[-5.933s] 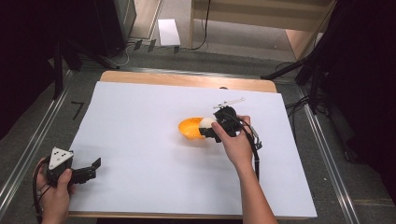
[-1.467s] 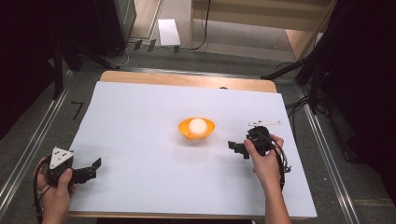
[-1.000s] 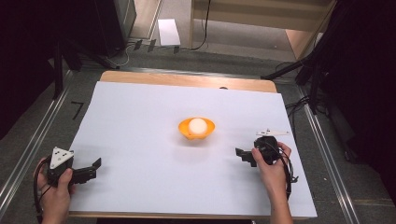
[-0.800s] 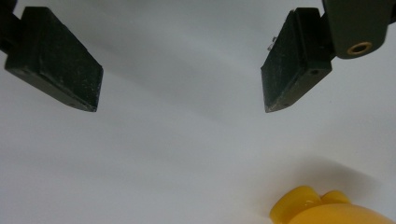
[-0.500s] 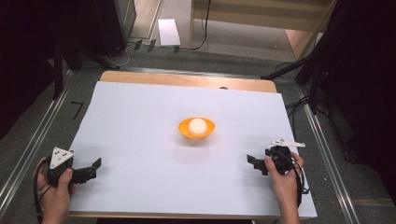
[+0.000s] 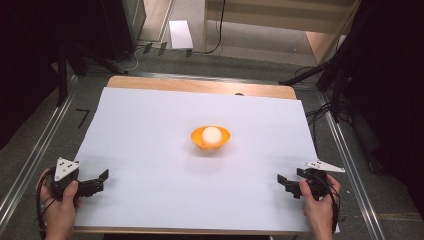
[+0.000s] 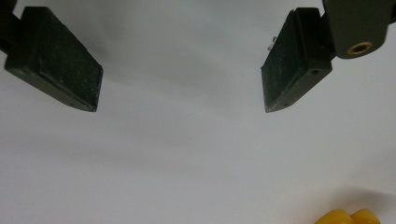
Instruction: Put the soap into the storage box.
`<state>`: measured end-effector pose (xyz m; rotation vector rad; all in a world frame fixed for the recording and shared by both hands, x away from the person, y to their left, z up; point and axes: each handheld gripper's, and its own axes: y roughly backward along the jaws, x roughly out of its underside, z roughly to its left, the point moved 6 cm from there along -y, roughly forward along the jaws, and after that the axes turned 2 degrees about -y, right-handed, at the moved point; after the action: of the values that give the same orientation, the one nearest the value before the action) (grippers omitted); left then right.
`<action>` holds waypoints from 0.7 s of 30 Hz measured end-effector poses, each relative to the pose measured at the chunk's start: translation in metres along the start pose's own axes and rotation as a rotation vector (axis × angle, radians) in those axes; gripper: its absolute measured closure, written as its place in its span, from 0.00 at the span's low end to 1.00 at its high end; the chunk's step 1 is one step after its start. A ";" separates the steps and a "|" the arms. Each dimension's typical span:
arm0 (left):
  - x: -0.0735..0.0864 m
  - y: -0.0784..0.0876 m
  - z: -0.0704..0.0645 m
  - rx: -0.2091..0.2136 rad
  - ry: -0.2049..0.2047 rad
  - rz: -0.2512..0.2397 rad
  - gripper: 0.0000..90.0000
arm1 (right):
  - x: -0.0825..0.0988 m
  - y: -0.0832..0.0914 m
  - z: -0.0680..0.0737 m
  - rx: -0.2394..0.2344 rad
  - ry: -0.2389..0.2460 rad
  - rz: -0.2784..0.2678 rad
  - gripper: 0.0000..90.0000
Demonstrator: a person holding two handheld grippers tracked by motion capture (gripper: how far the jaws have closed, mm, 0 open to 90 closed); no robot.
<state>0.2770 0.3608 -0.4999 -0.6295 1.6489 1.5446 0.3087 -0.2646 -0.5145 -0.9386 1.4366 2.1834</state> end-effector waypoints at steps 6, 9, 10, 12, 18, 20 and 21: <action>0.000 0.000 0.000 0.000 0.003 0.000 0.00 | 0.010 0.010 -0.007 -0.005 -0.001 -0.031 0.15; 0.000 0.000 0.000 0.000 0.000 0.001 0.00 | 0.015 0.016 -0.013 0.006 -0.016 -0.040 0.15; 0.000 0.000 0.000 0.000 0.000 0.001 0.00 | 0.016 0.018 -0.015 0.006 -0.018 -0.048 0.15; 0.000 0.000 0.000 -0.002 -0.001 0.000 0.00 | 0.019 0.022 -0.021 0.014 -0.023 -0.058 0.15; 0.000 0.000 0.002 0.010 0.020 -0.002 0.00 | 0.030 0.032 -0.036 0.015 -0.077 -0.101 0.15; 0.000 0.001 0.003 0.015 0.030 -0.001 0.00 | 0.028 0.036 -0.037 -0.023 -0.097 -0.150 0.15; 0.000 0.001 0.003 0.016 0.030 -0.001 0.00 | 0.028 0.037 -0.038 -0.033 -0.107 -0.164 0.15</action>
<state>0.2771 0.3638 -0.4995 -0.6482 1.6809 1.5268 0.2785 -0.3161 -0.5190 -0.9018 1.2334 2.1092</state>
